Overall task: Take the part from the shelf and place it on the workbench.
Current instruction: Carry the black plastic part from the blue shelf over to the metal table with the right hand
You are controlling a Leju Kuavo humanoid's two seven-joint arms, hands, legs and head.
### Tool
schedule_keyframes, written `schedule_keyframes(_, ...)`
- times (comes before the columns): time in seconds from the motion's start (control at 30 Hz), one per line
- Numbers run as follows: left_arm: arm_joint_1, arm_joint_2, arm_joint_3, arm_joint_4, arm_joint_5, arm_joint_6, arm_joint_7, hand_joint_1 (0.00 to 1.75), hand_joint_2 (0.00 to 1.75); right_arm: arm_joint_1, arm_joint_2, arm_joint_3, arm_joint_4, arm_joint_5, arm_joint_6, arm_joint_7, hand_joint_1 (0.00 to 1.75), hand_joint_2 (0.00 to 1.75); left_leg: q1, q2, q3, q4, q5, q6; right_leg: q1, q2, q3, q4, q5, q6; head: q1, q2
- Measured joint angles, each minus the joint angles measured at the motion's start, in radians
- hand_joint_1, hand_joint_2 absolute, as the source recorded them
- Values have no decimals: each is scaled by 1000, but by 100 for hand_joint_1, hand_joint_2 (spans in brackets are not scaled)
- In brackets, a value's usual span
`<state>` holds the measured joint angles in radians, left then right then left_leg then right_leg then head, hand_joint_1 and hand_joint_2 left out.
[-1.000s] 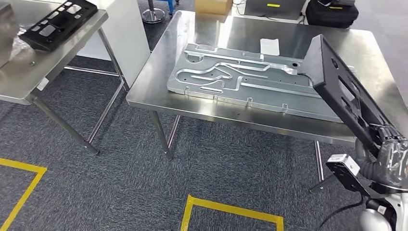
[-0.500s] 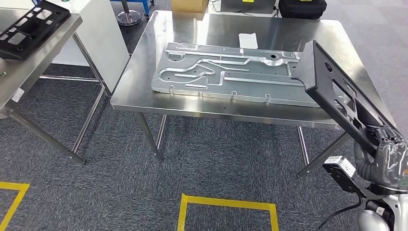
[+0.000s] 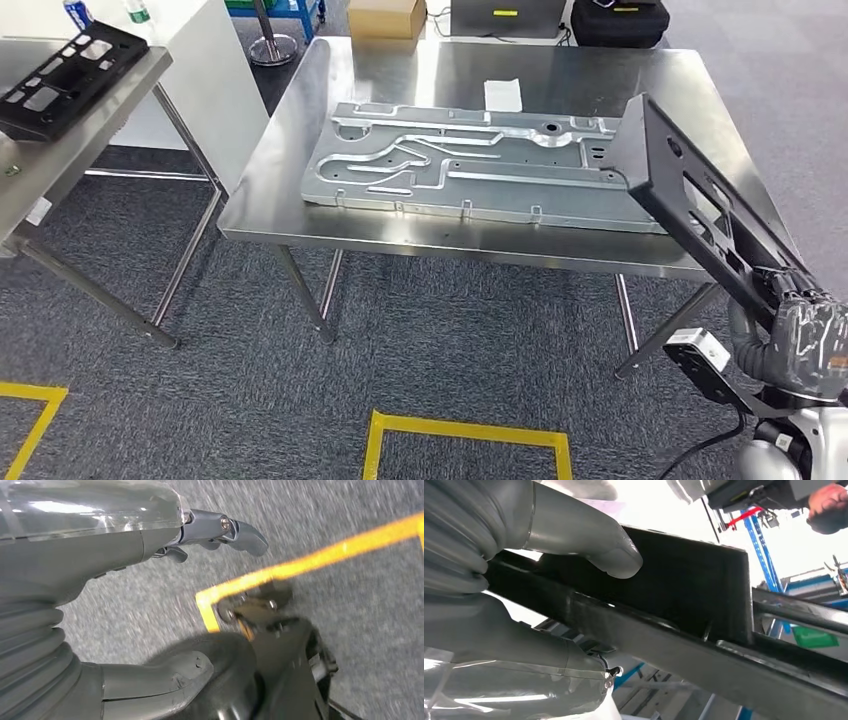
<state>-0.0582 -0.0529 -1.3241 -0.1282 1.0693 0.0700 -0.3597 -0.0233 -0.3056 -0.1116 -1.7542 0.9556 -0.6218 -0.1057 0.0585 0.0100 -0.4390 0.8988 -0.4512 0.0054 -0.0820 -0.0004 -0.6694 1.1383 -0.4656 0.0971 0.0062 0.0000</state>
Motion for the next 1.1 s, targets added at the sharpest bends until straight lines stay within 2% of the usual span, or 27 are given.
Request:
schedule_keyframes(0.03, 0, 0, 0, 0, 0, 1, 0, 0, 175, 2, 1, 0, 1, 0, 0, 1, 175, 175, 12, -2, -5, 19, -15, -22, -10, 2, 21, -46, 26, 20, 2, 0)
schedule_keyframes(0.07, -1, 2, 0, 1, 2, 3, 0, 0, 175, 2, 2, 0, 4, 1, 0, 2, 175, 175, 22, -3, -14, 47, -31, -43, -15, 3, 31, -79, 28, 27, 8, 0)
schedule_keyframes(0.1, -2, 5, 0, 2, 3, 4, 0, 0, 175, 2, 3, 1, 7, 1, -1, 2, 175, 175, 27, -4, -28, 74, -47, -62, -18, 3, 31, -87, 27, 20, 14, 0)
schedule_keyframes(0.13, -3, 8, 0, 3, 5, 5, 0, 0, 175, 5, 5, 1, 11, 1, -1, 3, 175, 175, 28, -4, -41, 96, -61, -76, -15, 4, 16, -66, 8, 3, 14, 0)
schedule_keyframes(0.17, -4, 9, 0, 4, 6, 5, 0, 0, 175, 8, 6, 2, 12, 1, -2, 4, 175, 175, 30, -4, -48, 111, -73, -86, -13, 1, 2, -45, -3, -22, 12, 0)
schedule_keyframes(0.2, -5, 9, 0, 4, 6, 5, 0, 0, 175, 12, 7, 3, 13, 2, -2, 5, 175, 175, 31, -3, -52, 116, -81, -93, -12, 1, -7, -25, 0, -39, 4, 0)
schedule_keyframes(0.27, -6, 8, 0, 4, 6, 5, 0, 0, 175, 16, 8, 4, 13, 2, -2, 6, 175, 175, 31, -1, -67, 155, -99, -94, -6, 3, -11, -11, -10, -54, -13, 0)
schedule_keyframes(0.33, -9, 7, 0, 4, 7, 3, 1, 0, 175, 14, 8, 4, 12, 2, -3, 6, 175, 175, 21, -1, -125, 265, -142, -79, 5, 4, -4, -16, -12, -59, -26, 0)
schedule_keyframes(0.4, -12, 8, 0, 4, 9, 1, 1, 0, 175, 12, 8, 5, 13, 4, -3, 6, 175, 175, -1, -1, -199, 392, -191, -59, 21, 4, 4, -23, -14, -65, -32, 0)
schedule_keyframes(0.43, -13, 7, 0, 4, 10, 0, 2, 0, 175, 11, 8, 5, 13, 5, -3, 6, 175, 175, -15, -2, -224, 426, -197, -44, 32, 5, 8, -26, -15, -69, -33, 0)
schedule_keyframes(0.47, -14, 7, 0, 4, 10, -1, 2, 0, 175, 11, 9, 6, 13, 5, -3, 6, 175, 175, -32, -2, -232, 424, -183, -22, 45, 6, 13, -28, -17, -76, -34, 0)
schedule_keyframes(0.5, -14, 6, 0, 4, 10, -1, 4, 0, 175, 10, 9, 6, 13, 6, -3, 6, 175, 175, -48, -3, -224, 391, -154, 5, 59, 7, 19, -31, -18, -82, -35, 0)
schedule_keyframes(0.57, -12, 8, 0, 4, 10, -1, 7, 0, 175, 8, 9, 6, 14, 7, -3, 6, 175, 175, -88, -4, -182, 274, -80, 80, 81, 10, 34, -40, -19, -94, -30, 0)
schedule_keyframes(0.6, -11, 9, -1, 5, 10, -1, 8, 0, 175, 8, 9, 7, 14, 8, -4, 6, 175, 175, -100, -2, -165, 223, -57, 106, 85, 10, 39, -47, -17, -98, -24, 0)
schedule_keyframes(0.63, -11, 9, -1, 5, 11, 0, 8, 0, 175, 8, 8, 7, 15, 8, -5, 7, 175, 175, -111, 0, -153, 186, -43, 121, 84, 10, 43, -55, -13, -98, -19, 0)
schedule_keyframes(0.67, -11, 9, -1, 5, 13, 0, 7, 0, 175, 9, 8, 7, 15, 8, -6, 7, 175, 175, -115, 1, -147, 166, -39, 124, 80, 9, 44, -65, -8, -95, -15, 0)
schedule_keyframes(0.73, -10, 6, -1, 4, 16, 1, 6, 0, 175, 17, 8, 7, 13, 8, -8, 8, 175, 175, -119, 1, -128, 122, -16, 117, 74, 6, 53, -87, 3, -86, -19, 0)
schedule_keyframes(0.8, -7, 4, -1, 4, 19, 0, 3, 0, 175, 28, 6, 6, 10, 8, -11, 8, 175, 175, -111, 2, -100, 69, 13, 111, 76, 4, 54, -78, -10, -79, -16, 0)
schedule_keyframes(0.83, -5, 2, -1, 4, 23, -1, 1, 0, 175, 33, 5, 5, 8, 8, -13, 8, 175, 175, -105, 3, -88, 49, 24, 105, 76, 3, 41, -44, -34, -74, -15, 0)
schedule_keyframes(0.9, -4, 1, 0, 4, 30, -3, -2, 0, 175, 46, 3, 0, 6, 7, -16, 7, 175, 175, -100, 3, -86, 43, 28, 98, 70, 4, -11, 66, -92, -61, -12, 0)
schedule_keyframes(0.93, -3, 0, 0, 4, 32, -3, -2, 0, 175, 56, 3, -3, 5, 5, -16, 6, 175, 175, -98, 4, -88, 47, 26, 93, 65, 3, -33, 111, -107, -54, -12, 0)
schedule_keyframes(0.97, -2, -1, 0, 4, 33, -4, 2, 0, 175, 66, 3, -6, 4, 3, -15, 4, 175, 175, -95, 3, -89, 53, 22, 88, 60, 3, -41, 128, -105, -47, -12, 0)
schedule_keyframes(1.0, -1, -2, 0, 4, 34, -4, 9, 0, 175, 72, 3, -10, 4, 0, -13, 1, 175, 175, -91, 3, -92, 61, 17, 81, 56, 2, -31, 110, -85, -41, -12, 0)
schedule_keyframes(1.07, -1, -4, 0, 4, 37, -8, 28, 0, 175, 77, 2, -18, 4, -3, -11, -4, 175, 175, -84, 4, -98, 86, -2, 63, 49, -4, 29, -2, -30, -31, -11, 0)
schedule_keyframes(1.1, -1, -4, 0, 4, 39, -11, 36, 0, 175, 77, 2, -20, 3, -3, -10, -6, 175, 175, -83, 4, -102, 100, -16, 54, 49, -3, 58, -55, -15, -34, -11, 0)
